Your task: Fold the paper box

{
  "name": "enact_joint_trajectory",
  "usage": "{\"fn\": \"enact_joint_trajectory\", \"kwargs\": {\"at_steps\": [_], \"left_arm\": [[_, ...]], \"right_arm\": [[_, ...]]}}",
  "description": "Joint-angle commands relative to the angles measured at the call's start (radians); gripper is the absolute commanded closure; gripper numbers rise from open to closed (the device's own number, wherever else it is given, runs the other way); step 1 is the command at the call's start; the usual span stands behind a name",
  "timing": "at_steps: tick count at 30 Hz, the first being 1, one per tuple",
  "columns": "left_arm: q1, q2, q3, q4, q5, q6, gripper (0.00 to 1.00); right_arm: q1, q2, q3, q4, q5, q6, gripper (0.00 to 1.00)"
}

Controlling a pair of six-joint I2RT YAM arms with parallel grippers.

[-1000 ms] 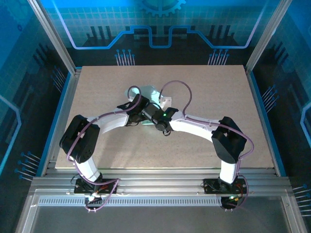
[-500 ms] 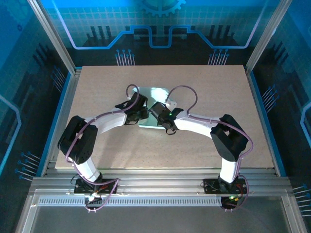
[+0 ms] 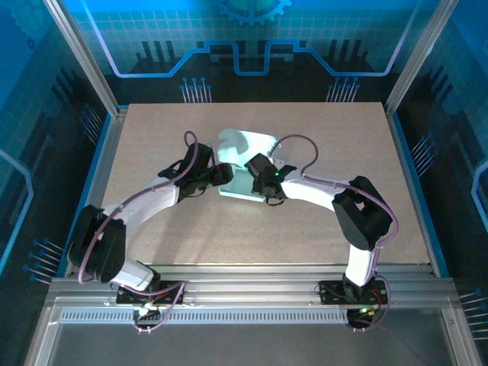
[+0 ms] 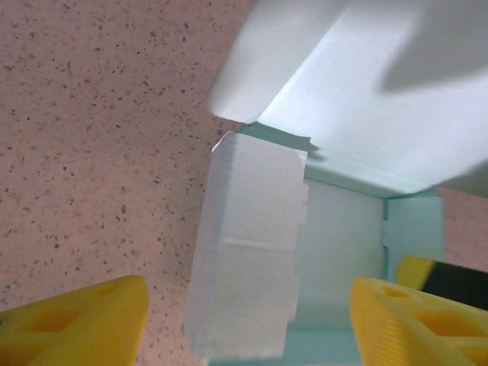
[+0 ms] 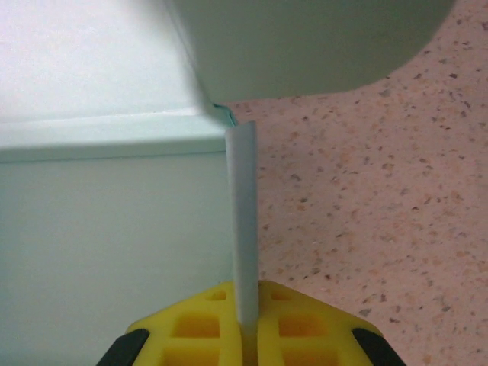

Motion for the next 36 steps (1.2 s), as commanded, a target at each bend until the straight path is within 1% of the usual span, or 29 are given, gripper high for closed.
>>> {"fn": "enact_joint_trajectory", "kwargs": {"at_steps": [1,3,5,7,9,10,13,18,21,22,23,24,31,34,36], "left_arm": [[0.032,-0.106,-0.043,-0.004,0.074,0.028,0.25],[0.059,-0.159,-0.077,0.004,0.093,0.021,0.22],[0.096,-0.194,-0.118,0.033,0.138,0.009,0.19],[0.144,-0.209,-0.17,0.106,0.231,-0.008,0.19],[0.181,-0.188,-0.201,0.167,0.325,-0.027,0.2],[0.187,-0.171,-0.205,0.186,0.353,-0.029,0.21],[0.189,-0.097,-0.195,0.227,0.42,-0.039,0.26],[0.186,-0.008,-0.2,0.345,0.507,-0.108,0.43],[0.186,0.025,-0.196,0.357,0.527,-0.12,0.51],[0.186,0.031,-0.198,0.358,0.527,-0.119,0.55],[0.187,0.035,-0.201,0.361,0.525,-0.121,0.63],[0.187,0.036,-0.201,0.364,0.527,-0.124,0.66],[0.184,0.059,-0.19,0.344,0.535,-0.112,0.67],[0.176,0.084,-0.176,0.315,0.526,-0.091,0.66],[0.165,0.102,-0.161,0.283,0.509,-0.069,0.66]], "right_arm": [[-0.029,-0.032,-0.028,0.035,-0.045,-0.02,1.0],[-0.046,-0.043,-0.046,0.058,-0.073,-0.036,1.0],[-0.061,-0.056,-0.068,0.092,-0.104,-0.056,1.0],[-0.069,-0.074,-0.093,0.135,-0.141,-0.092,1.0],[-0.071,-0.089,-0.105,0.161,-0.168,-0.122,1.0],[-0.073,-0.095,-0.109,0.166,-0.177,-0.128,1.0],[-0.077,-0.11,-0.124,0.198,-0.218,-0.148,1.0],[-0.08,-0.113,-0.131,0.229,-0.275,-0.157,1.0],[-0.082,-0.114,-0.133,0.228,-0.281,-0.155,1.0],[-0.081,-0.114,-0.134,0.23,-0.28,-0.156,1.0],[-0.08,-0.115,-0.135,0.231,-0.281,-0.157,1.0],[-0.08,-0.114,-0.135,0.23,-0.285,-0.159,1.0],[-0.07,-0.113,-0.122,0.215,-0.279,-0.173,1.0],[-0.05,-0.111,-0.09,0.169,-0.243,-0.189,1.0],[-0.029,-0.103,-0.053,0.111,-0.186,-0.198,1.0]]}}
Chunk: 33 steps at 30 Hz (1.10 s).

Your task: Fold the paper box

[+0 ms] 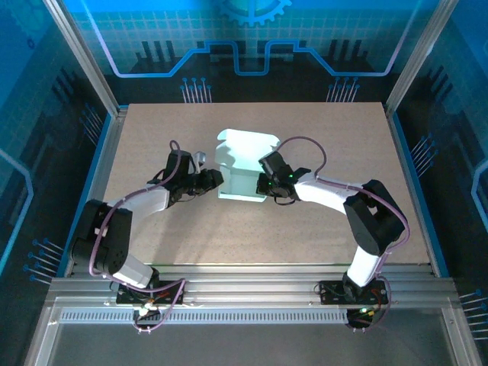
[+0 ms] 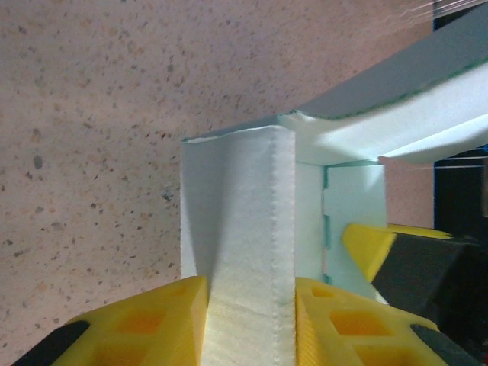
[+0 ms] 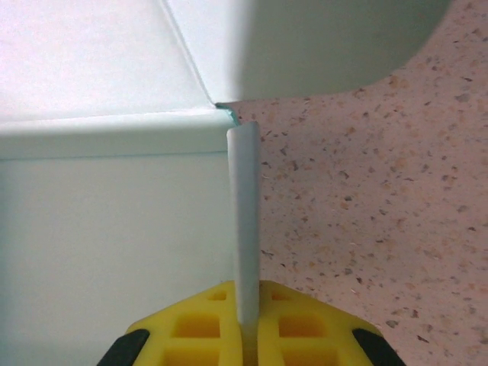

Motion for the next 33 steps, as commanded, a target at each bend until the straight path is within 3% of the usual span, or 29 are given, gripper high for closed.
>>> {"fn": "enact_joint_trajectory", "kwargs": {"at_steps": [1,10,15,22,27,33], "left_arm": [[-0.024,0.029,0.038,-0.055,0.014,0.049,0.66],[-0.059,0.054,0.069,-0.137,-0.103,0.08,0.78],[-0.089,0.068,0.109,-0.226,-0.248,0.086,0.88],[-0.119,0.104,0.15,-0.254,-0.314,0.036,0.9],[-0.14,0.136,0.201,-0.315,-0.384,0.022,0.93],[-0.167,0.162,0.256,-0.423,-0.546,0.06,1.0]], "right_arm": [[0.046,-0.008,0.083,-0.07,0.069,-0.034,1.0],[0.11,0.044,0.22,-0.243,0.247,0.0,1.0],[0.143,0.075,0.271,-0.292,0.29,0.038,1.0],[0.183,0.101,0.299,-0.3,0.317,0.075,1.0],[0.243,0.134,0.362,-0.349,0.412,0.104,1.0],[0.3,0.138,0.393,-0.352,0.508,0.135,1.0]]}}
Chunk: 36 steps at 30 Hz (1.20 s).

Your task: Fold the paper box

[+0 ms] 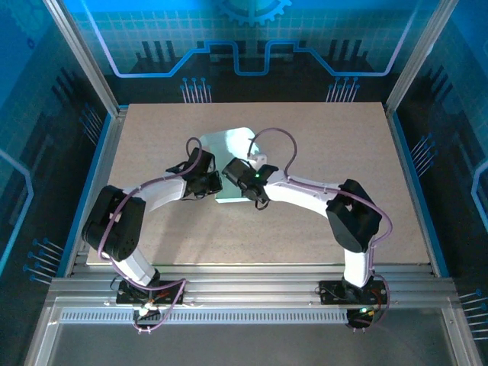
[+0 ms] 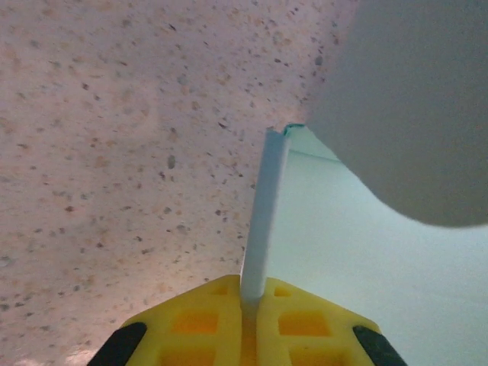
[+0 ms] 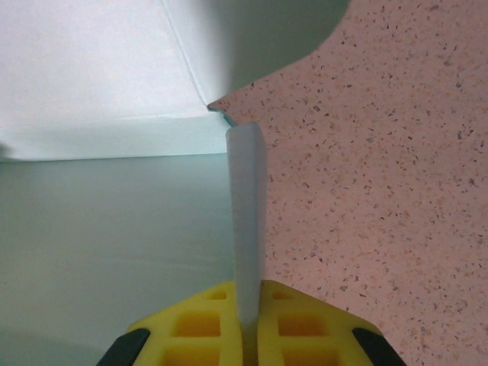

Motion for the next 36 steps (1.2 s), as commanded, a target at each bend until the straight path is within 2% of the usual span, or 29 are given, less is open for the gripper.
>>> {"fn": "enact_joint_trajectory", "kwargs": {"at_steps": [1,12,18,23,26,31,36], "left_arm": [[-0.029,0.039,0.052,-0.083,-0.134,0.008,1.0],[-0.062,0.101,0.105,-0.146,-0.279,0.048,1.0],[-0.091,0.116,0.154,-0.211,-0.386,0.071,1.0],[-0.125,0.161,0.216,-0.293,-0.505,0.081,1.0],[-0.13,0.175,0.23,-0.317,-0.541,0.081,1.0],[-0.125,0.163,0.21,-0.292,-0.498,0.072,1.0],[-0.075,0.101,0.121,-0.174,-0.311,0.041,1.0]], "right_arm": [[0.064,-0.009,0.06,0.06,0.022,0.047,1.0],[0.08,-0.047,0.063,0.236,-0.066,0.057,1.0],[0.085,0.012,0.142,0.203,-0.112,0.077,1.0],[0.084,0.029,0.153,0.205,-0.135,0.091,1.0],[0.084,0.029,0.151,0.205,-0.136,0.094,1.0],[0.079,0.028,0.139,0.2,-0.138,0.102,1.0],[0.055,0.011,0.099,0.195,-0.146,0.117,1.0]]}}
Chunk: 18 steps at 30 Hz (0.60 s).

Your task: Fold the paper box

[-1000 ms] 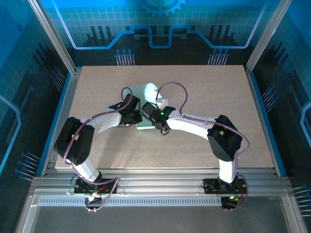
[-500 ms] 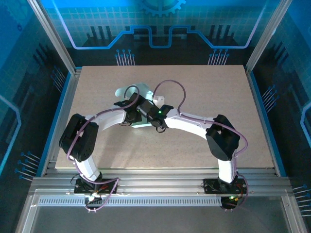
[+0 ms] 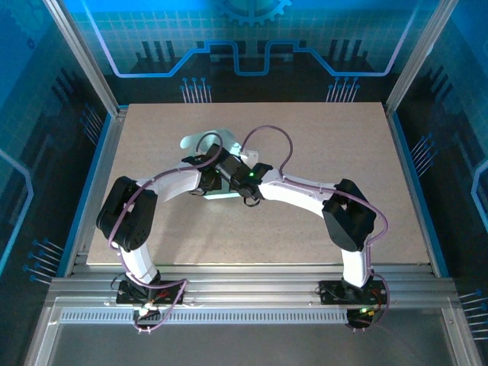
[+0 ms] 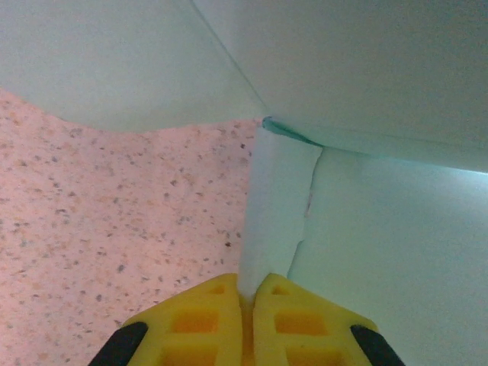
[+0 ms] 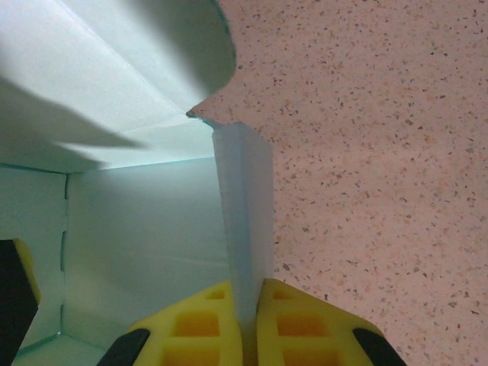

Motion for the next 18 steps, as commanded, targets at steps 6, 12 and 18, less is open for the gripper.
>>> {"fn": "enact_joint_trajectory", "kwargs": {"at_steps": [6,12,18], "left_arm": [[0.08,-0.098,-0.153,0.22,0.327,-0.081,1.0],[0.098,-0.1,-0.153,0.185,0.32,-0.038,1.0],[0.099,-0.097,-0.128,0.089,0.197,0.061,1.0]], "right_arm": [[-0.006,-0.054,-0.047,0.131,-0.119,0.055,1.0],[-0.022,-0.061,-0.107,0.152,-0.165,0.059,0.99],[-0.031,-0.088,-0.175,0.198,-0.196,0.025,0.65]]}}
